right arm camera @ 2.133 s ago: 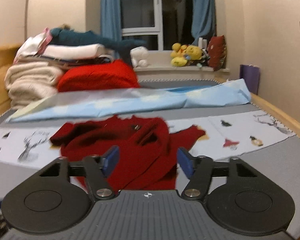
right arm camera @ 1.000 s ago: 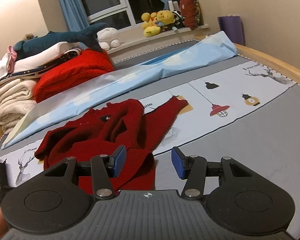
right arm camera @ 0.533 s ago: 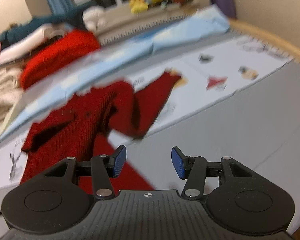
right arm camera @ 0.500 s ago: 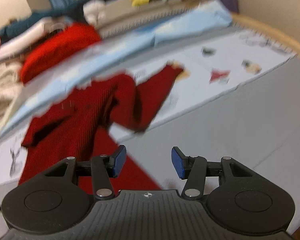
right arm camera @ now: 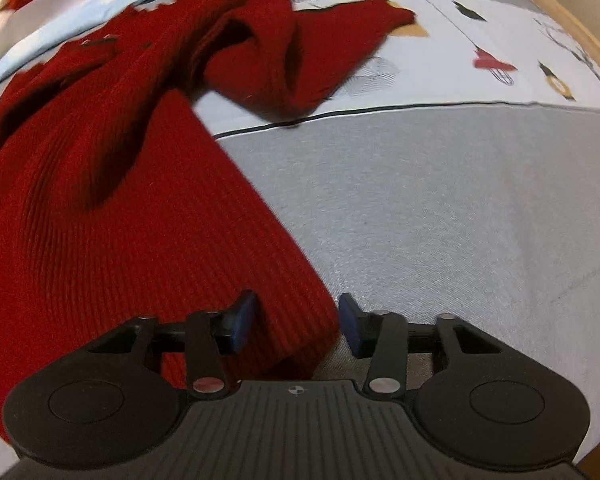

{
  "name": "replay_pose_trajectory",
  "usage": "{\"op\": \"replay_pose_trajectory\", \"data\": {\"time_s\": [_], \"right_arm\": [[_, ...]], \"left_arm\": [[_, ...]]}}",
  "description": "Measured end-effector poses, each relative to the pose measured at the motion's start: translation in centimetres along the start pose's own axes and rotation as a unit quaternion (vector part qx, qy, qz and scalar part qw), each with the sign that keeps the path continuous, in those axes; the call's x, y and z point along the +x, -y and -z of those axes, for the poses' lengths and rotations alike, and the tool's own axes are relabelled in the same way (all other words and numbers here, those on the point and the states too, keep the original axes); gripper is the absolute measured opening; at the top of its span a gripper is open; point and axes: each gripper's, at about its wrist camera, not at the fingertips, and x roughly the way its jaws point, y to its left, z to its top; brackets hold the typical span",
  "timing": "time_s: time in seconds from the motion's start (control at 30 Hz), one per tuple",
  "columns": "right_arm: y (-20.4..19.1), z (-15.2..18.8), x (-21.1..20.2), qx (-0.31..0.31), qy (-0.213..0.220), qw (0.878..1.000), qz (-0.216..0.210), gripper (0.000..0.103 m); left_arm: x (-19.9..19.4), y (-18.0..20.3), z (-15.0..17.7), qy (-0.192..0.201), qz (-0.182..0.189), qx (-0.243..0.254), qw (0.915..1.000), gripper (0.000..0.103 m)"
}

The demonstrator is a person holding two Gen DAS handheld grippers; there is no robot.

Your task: Fold small clothes

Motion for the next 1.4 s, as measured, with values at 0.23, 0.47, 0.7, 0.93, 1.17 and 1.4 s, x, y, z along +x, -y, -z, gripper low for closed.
{"op": "replay_pose_trajectory", "data": {"time_s": [0.23, 0.47, 0.7, 0.93, 1.17, 1.4], "right_arm": [[2.8, 0.8, -10.0, 0.045, 0.219, 0.974, -0.026, 0.011], [6.3, 4.3, -7.8, 0.012, 0.033, 0.999, -0.002, 0.012], [4.0, 5.7, -6.7, -0.078, -0.018, 0.997, -0.024, 0.018], [7.4, 3.7, -5.9, 0.011, 0.013, 1.0, -0.004, 0.033], [5.8, 4.6, -2.9, -0.051, -0.059, 0.997, -0.013, 0.029], [5.9, 5.2, -5.3, -0.078, -0.044, 0.995, -0.036, 0.014]], "left_arm": [[-5.9, 3.1, 1.9, 0.079, 0.091, 0.073, 0.9901, 0.005], [-4.8, 3.0, 6.0, -0.026, 0.004, 0.154, 0.9877, 0.005], [-5.6, 4.0, 7.6, -0.033, -0.02, 0.197, 0.9796, 0.007], [-5.2, 5.7, 6.8, -0.035, -0.039, 0.192, 0.9801, 0.015], [-2.5, 5.5, 6.8, -0.076, -0.06, 0.206, 0.9739, 0.023], [-2.7, 5.7, 7.8, -0.069, -0.068, 0.253, 0.9628, 0.005]]}}
